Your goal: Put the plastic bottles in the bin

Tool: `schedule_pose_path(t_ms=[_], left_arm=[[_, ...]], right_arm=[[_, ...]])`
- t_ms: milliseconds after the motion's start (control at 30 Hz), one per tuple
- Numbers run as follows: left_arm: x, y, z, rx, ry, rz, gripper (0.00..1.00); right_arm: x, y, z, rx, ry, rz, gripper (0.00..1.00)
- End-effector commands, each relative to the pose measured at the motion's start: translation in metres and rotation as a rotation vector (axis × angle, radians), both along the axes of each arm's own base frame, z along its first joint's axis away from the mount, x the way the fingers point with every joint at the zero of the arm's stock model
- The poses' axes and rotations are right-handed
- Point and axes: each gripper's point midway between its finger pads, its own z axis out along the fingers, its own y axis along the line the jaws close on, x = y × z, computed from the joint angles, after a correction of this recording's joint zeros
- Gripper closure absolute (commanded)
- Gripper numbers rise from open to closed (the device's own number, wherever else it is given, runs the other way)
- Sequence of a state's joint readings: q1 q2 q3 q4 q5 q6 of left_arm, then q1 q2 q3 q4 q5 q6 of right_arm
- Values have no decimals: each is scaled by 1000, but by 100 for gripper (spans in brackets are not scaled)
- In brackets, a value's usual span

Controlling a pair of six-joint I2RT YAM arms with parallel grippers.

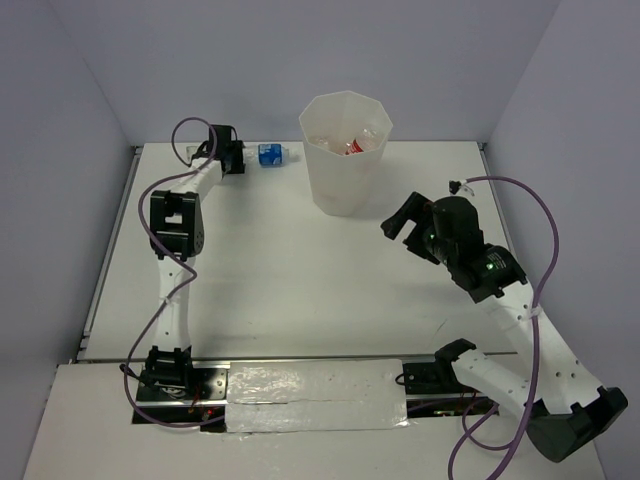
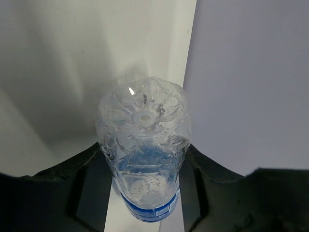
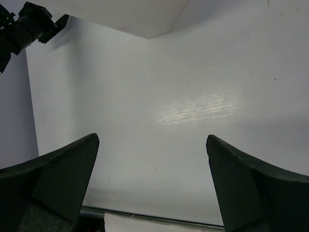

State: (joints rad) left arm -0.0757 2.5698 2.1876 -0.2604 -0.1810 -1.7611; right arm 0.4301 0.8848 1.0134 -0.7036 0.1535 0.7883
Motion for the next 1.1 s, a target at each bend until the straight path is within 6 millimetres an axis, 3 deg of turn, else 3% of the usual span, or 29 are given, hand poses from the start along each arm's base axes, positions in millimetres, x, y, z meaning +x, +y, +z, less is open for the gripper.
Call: schedule_pose_path(t_ms=[0,67,100,200,233,267,300,367,400,433,467,600,633,667,800,1067], left_arm=[[-4,8,57,93,-88,-43,54],[-10,10,100,163,-158,-83,53],[-17,11,132,214,-203,-116,51],[-32,18,186,360,-275,-166,48],[-45,21,227,401,-334,-168,48],[-51,23,254,451,-391,-174,48],[-66,25,298,556,-465,-208,48],[-78,25,346,722,-540,-264,47],[-89,26,402,781,-631,-250,47],[-96,25,424,829,-660,-258,47],[-111,23,463,912,-711,-265,47],[-139,3,503,1086,-776,-270,40],[-144,-5,505,1124,-777,-274,38],[-151,-29,507,1191,-796,-312,37],[-159,-94,503,1264,-864,-476,40],[-163,-161,474,1274,-923,-628,42]], right_arm=[[-2,-1,20,14,-59,-4,0],[-4,-3,23,15,-67,-8,0],[-5,-4,24,18,-72,-8,0],[-8,-5,30,25,-89,-8,0],[-10,-6,32,27,-95,-9,0],[-11,-7,33,28,-102,-10,0],[-12,-8,35,28,-107,-11,1],[-14,-10,38,34,-122,-13,0],[-16,-9,39,35,-123,-10,0],[-17,-9,40,34,-128,-7,1],[-18,-10,42,35,-132,-9,0],[-18,-11,44,39,-143,-10,0],[-18,-11,44,39,-144,-12,0],[-18,-11,44,37,-142,-13,1],[-19,-12,48,38,-148,-12,0],[-27,-17,46,38,-144,-24,0]])
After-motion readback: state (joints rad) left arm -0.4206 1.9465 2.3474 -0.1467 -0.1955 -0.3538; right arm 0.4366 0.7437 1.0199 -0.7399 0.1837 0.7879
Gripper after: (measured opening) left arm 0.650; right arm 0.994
